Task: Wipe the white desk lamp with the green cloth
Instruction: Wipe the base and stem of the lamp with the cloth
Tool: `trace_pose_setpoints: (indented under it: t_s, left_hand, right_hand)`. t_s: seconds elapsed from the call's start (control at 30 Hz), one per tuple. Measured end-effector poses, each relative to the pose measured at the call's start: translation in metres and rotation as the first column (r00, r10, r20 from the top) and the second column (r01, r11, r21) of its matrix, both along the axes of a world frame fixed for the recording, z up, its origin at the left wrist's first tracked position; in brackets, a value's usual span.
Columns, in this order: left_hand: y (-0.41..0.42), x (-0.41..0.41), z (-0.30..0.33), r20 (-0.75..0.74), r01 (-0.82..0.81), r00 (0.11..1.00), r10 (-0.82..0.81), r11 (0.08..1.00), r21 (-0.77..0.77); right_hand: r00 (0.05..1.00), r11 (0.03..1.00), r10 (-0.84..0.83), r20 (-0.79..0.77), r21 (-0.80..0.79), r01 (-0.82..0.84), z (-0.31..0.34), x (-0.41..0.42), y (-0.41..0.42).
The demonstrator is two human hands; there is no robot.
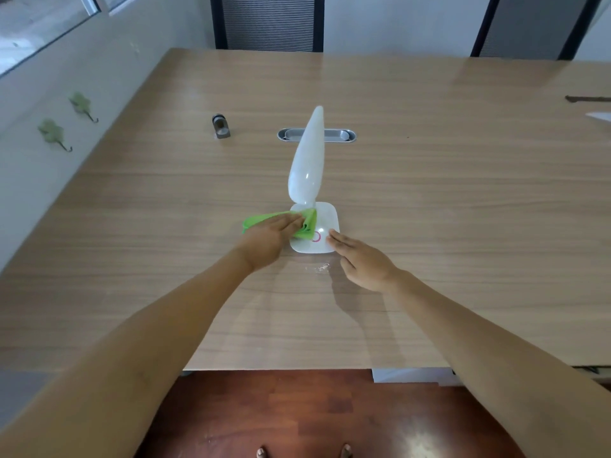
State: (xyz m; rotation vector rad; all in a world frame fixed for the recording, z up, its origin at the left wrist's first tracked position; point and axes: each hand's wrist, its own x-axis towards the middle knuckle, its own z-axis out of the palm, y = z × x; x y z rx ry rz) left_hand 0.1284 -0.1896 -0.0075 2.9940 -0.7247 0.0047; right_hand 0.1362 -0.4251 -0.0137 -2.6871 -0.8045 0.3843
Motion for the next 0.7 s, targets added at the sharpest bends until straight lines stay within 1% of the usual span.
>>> trace_pose_setpoints:
  t_s: [0.07, 0.13, 0.17, 0.2, 0.23, 0.27, 0.3, 0.33, 0.4, 0.43, 0.47, 0.5, 0.53, 0.57, 0.6, 0.63, 0.67, 0.7]
  left_hand:
    - [-0.003, 0.001, -0.006, -0.043, 0.025, 0.999, -0.024, 0.999, 0.034]
    - [0.006, -0.002, -0.008, 0.009, 0.131, 0.991, -0.132, 0.989, 0.063]
    - [0.012, -0.005, -0.005, 0.034, 0.211, 0.976, -0.217, 0.970, 0.119]
    - [0.020, -0.008, -0.005, 0.089, 0.284, 0.949, -0.303, 0.941, 0.183]
    - [0.028, -0.011, -0.003, 0.095, 0.333, 0.927, -0.364, 0.912, 0.239]
    - [0.035, -0.014, -0.001, 0.114, 0.334, 0.919, -0.377, 0.900, 0.280]
    - [0.041, -0.014, 0.001, 0.141, 0.309, 0.923, -0.357, 0.909, 0.280]
    - [0.042, -0.012, 0.003, 0.157, 0.253, 0.942, -0.297, 0.934, 0.252]
    - [0.034, -0.006, 0.007, 0.191, 0.096, 0.974, -0.123, 0.985, 0.145]
    - [0.026, -0.003, 0.007, 0.191, 0.023, 0.981, -0.040, 0.996, 0.089]
    - [0.017, 0.000, 0.006, 0.159, -0.034, 0.987, 0.026, 0.998, 0.048]
    - [0.009, 0.002, 0.004, 0.106, -0.073, 0.992, 0.068, 0.996, 0.042]
    - [0.002, 0.002, 0.000, 0.053, -0.063, 0.997, 0.059, 0.995, 0.078]
    - [0.000, 0.000, -0.005, 0.003, -0.032, 1.000, 0.031, 0.997, 0.074]
    - [0.002, -0.003, -0.008, 0.004, 0.031, 0.999, -0.032, 0.997, 0.066]
    - [0.006, -0.008, -0.008, 0.046, 0.127, 0.990, -0.130, 0.989, 0.075]
    - [0.013, -0.012, -0.009, 0.081, 0.215, 0.971, -0.226, 0.969, 0.119]
    - [0.022, -0.017, -0.011, 0.148, 0.299, 0.934, -0.327, 0.937, 0.181]
  right_hand:
    - [1.000, 1.000, 0.000, -0.003, -0.004, 0.000, 0.003, 0.001, 0.000]
    - [1.000, 1.000, 0.010, -0.004, -0.017, -0.010, 0.005, 0.003, 0.000]
    - [1.000, 1.000, 0.013, -0.007, -0.020, -0.013, 0.006, 0.004, 0.000]
    - [1.000, 1.000, 0.015, -0.009, -0.019, -0.015, 0.006, 0.004, -0.001]
    - [1.000, 1.000, 0.014, -0.010, -0.015, -0.014, 0.006, 0.004, -0.001]
    - [1.000, 1.000, 0.011, -0.012, -0.012, -0.011, 0.005, 0.003, -0.001]
    - [1.000, 1.000, 0.007, -0.014, -0.011, -0.007, 0.005, 0.003, -0.001]
    - [1.000, 1.000, 0.002, -0.015, -0.009, -0.003, 0.005, 0.003, -0.001]
    - [1.000, 1.000, -0.007, -0.022, -0.006, 0.007, 0.005, 0.002, 0.000]
    - [1.000, 1.000, -0.008, -0.024, -0.006, 0.008, 0.005, 0.002, -0.001]
    - [1.000, 1.000, -0.005, -0.023, -0.005, 0.005, 0.005, 0.002, 0.000]
    - [1.000, 1.000, -0.004, -0.022, -0.006, 0.004, 0.004, 0.003, -0.001]
    - [1.000, 1.000, -0.004, -0.020, -0.008, 0.004, 0.004, 0.004, -0.001]
    - [1.000, 1.000, -0.004, -0.020, -0.010, 0.003, 0.004, 0.004, -0.001]
    - [1.000, 1.000, -0.003, -0.021, -0.011, 0.003, 0.004, 0.005, -0.001]
    - [1.000, 1.000, -0.005, -0.024, -0.009, 0.004, 0.003, 0.005, -0.001]
    - [1.000, 1.000, -0.008, -0.029, -0.004, 0.008, 0.003, 0.006, -0.001]
    - [0.999, 1.000, -0.013, -0.035, 0.001, 0.013, 0.003, 0.006, -0.002]
